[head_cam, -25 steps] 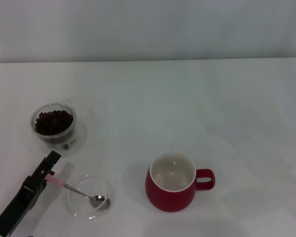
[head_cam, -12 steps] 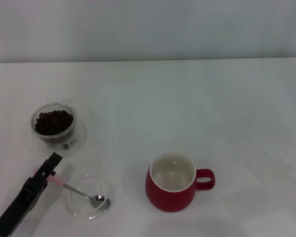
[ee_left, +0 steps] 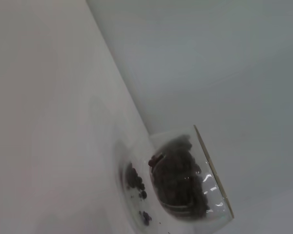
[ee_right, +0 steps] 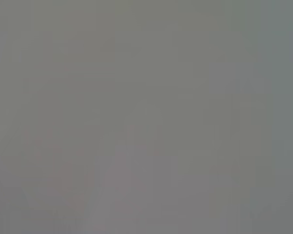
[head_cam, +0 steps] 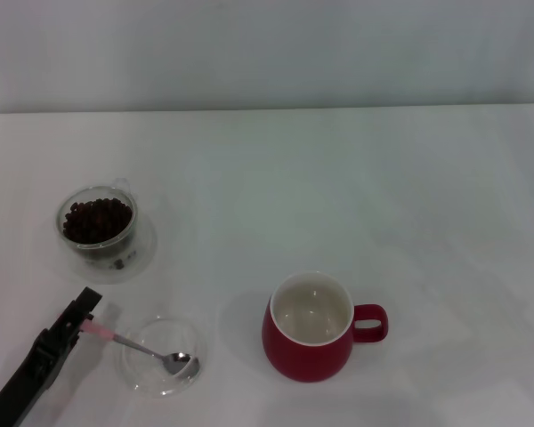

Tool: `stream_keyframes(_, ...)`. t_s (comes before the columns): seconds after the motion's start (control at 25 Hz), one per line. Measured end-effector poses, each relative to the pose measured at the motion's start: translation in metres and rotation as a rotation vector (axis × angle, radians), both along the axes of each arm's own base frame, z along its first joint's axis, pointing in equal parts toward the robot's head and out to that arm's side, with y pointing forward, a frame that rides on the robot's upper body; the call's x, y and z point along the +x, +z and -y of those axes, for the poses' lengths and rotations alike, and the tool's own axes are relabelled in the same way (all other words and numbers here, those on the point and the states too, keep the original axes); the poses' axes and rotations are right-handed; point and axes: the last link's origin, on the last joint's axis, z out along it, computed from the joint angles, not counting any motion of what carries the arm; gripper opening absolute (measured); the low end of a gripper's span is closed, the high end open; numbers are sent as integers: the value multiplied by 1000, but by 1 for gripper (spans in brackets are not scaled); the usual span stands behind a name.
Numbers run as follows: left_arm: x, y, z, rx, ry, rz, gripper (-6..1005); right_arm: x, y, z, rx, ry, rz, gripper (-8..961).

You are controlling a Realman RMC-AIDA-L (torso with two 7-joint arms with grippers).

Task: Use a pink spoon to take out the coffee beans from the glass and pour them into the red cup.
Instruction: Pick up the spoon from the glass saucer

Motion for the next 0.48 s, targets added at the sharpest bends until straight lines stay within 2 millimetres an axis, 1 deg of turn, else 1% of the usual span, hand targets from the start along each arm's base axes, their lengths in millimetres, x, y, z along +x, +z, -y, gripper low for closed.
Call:
stream_keyframes(0.04,-1,0,0,2,3,0,572,0,0,0,-1,-1,-2,528)
stream_keyframes(0.36,-1,2,-1,3,-1,-5,479,0,-2,2,-3,3,-11,528)
stream_keyframes(0.48,-1,2,-2,0,-5,-12,373,0,-3,3,-2,4,-12,528)
